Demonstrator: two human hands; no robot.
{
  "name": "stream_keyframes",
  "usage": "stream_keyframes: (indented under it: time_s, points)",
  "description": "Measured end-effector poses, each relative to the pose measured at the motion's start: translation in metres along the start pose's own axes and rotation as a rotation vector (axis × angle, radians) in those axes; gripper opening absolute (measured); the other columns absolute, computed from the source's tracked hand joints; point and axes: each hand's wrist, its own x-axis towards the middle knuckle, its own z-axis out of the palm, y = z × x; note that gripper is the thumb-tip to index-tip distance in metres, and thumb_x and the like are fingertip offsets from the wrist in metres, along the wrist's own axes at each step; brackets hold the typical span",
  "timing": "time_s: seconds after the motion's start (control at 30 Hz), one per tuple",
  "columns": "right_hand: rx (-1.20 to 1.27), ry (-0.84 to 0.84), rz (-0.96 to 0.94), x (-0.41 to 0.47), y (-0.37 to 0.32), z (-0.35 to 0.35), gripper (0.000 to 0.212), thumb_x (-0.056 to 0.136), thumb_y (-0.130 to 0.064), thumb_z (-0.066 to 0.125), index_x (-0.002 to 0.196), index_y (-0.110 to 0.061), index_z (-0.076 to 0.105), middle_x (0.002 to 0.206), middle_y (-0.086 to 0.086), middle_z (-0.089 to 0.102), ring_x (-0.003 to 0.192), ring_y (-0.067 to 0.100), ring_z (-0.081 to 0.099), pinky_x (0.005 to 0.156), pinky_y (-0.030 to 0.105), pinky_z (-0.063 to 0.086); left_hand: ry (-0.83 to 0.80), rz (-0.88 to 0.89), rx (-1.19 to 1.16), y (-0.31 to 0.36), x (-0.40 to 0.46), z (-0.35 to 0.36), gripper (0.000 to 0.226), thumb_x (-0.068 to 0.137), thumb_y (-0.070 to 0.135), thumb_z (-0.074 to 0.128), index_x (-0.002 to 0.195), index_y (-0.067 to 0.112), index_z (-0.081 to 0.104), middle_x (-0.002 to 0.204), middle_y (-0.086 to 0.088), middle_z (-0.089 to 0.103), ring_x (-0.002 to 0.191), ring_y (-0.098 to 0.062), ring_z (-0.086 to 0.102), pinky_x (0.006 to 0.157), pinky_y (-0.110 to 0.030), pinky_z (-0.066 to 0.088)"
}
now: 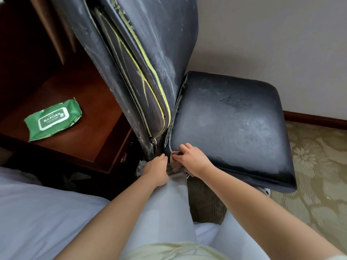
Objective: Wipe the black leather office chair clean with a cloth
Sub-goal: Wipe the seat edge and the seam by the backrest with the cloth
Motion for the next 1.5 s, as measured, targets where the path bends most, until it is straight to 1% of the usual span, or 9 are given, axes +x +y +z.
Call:
stream_keyframes:
  time_s: [0.13, 0.27, 0.37, 0.5, 0.8, 0.87, 1.2, 1.4, 1.5]
  points:
    - [-0.004, 0.004, 0.040, -0.010, 0.010, 0.007, 0.048, 0.060, -0.024, 0.084, 0.106, -0.021, 0.071, 0.091, 0.006, 0.057, 0.079, 0.023, 0.055, 0.057, 0.026, 0.041, 0.038, 0.008, 0.008, 0.001, 0.003, 0.000, 0.059, 0.088, 0.012, 0.055, 0.144, 0.011, 0.035, 0.152, -0.002, 0.030, 0.141, -0.019, 0.028, 0.110, -0.036, 0.034]
    - [0.004, -0.032, -0.002, -0.006, 0.011, 0.007, 0.041, 0.089, -0.020, 0.058, 0.130, -0.018, 0.052, 0.121, 0.009, 0.045, 0.108, 0.027, 0.043, 0.079, 0.033, 0.038, 0.067, 0.004, 0.012, 0.003, 0.006, 0.001, 0.061, 0.091, 0.012, 0.052, 0.148, 0.013, 0.029, 0.157, 0.002, 0.022, 0.146, -0.014, 0.015, 0.114, -0.035, 0.028]
    - [0.065, 0.021, 0.041, 0.005, 0.005, 0.007, 0.039, 0.091, -0.023, 0.057, 0.130, -0.019, 0.053, 0.119, 0.008, 0.046, 0.106, 0.026, 0.042, 0.074, 0.031, 0.032, 0.035, 0.000, -0.007, 0.001, 0.006, -0.001, 0.066, 0.091, 0.011, 0.053, 0.150, 0.012, 0.023, 0.160, 0.002, 0.013, 0.147, -0.015, 0.010, 0.114, -0.036, 0.028]
    - [0.082, 0.044, 0.060, 0.001, 0.006, 0.013, 0.045, 0.090, -0.024, 0.060, 0.133, -0.022, 0.050, 0.116, 0.008, 0.048, 0.102, 0.027, 0.046, 0.076, 0.034, 0.041, 0.001, -0.034, -0.048, -0.002, 0.013, -0.006, 0.071, 0.088, 0.011, 0.055, 0.150, 0.011, 0.021, 0.161, 0.001, 0.005, 0.147, -0.017, 0.010, 0.112, -0.038, 0.031]
    - [0.080, 0.031, 0.031, 0.029, 0.008, 0.005, 0.039, 0.095, -0.024, 0.049, 0.134, -0.021, 0.048, 0.118, 0.007, 0.043, 0.108, 0.026, 0.041, 0.076, 0.033, 0.036, -0.053, -0.062, -0.187, -0.011, 0.028, -0.012, 0.095, 0.077, 0.026, 0.076, 0.151, 0.011, 0.017, 0.162, 0.001, -0.003, 0.140, -0.029, 0.031, 0.104, -0.040, 0.040]
    - [0.091, 0.034, 0.041, 0.041, 0.006, 0.002, 0.041, 0.095, -0.024, 0.049, 0.136, -0.022, 0.046, 0.119, 0.007, 0.042, 0.109, 0.026, 0.040, 0.077, 0.033, 0.035, -0.072, -0.055, -0.256, -0.015, 0.031, -0.016, 0.102, 0.075, 0.027, 0.079, 0.152, 0.010, 0.015, 0.162, 0.000, -0.004, 0.142, -0.028, 0.028, 0.108, -0.040, 0.037]
    - [0.108, 0.018, 0.047, 0.070, 0.007, -0.008, 0.042, 0.096, -0.027, 0.050, 0.137, -0.026, 0.046, 0.117, 0.007, 0.041, 0.110, 0.026, 0.039, 0.078, 0.032, 0.036, -0.087, -0.043, -0.376, -0.025, 0.047, -0.025, 0.098, 0.074, 0.023, 0.079, 0.152, 0.014, 0.021, 0.162, -0.002, 0.004, 0.142, -0.029, 0.028, 0.110, -0.039, 0.035]
    - [0.111, -0.007, 0.043, 0.069, 0.007, -0.008, 0.041, 0.096, -0.029, 0.049, 0.137, -0.028, 0.046, 0.114, 0.006, 0.040, 0.106, 0.026, 0.038, 0.074, 0.031, 0.033, -0.054, -0.073, -0.546, -0.038, 0.052, -0.033, 0.090, 0.076, 0.020, 0.078, 0.150, 0.013, 0.029, 0.156, -0.004, 0.028, 0.142, -0.026, 0.029, 0.113, -0.038, 0.030]
    - [0.092, -0.031, 0.027, 0.066, 0.007, -0.005, 0.041, 0.095, -0.029, 0.050, 0.136, -0.027, 0.047, 0.115, 0.006, 0.041, 0.105, 0.026, 0.038, 0.074, 0.031, 0.034, -0.050, -0.079, -0.506, -0.040, 0.053, -0.033, 0.085, 0.079, 0.021, 0.076, 0.150, 0.016, 0.030, 0.155, -0.002, 0.030, 0.142, -0.025, 0.029, 0.114, -0.040, 0.030]
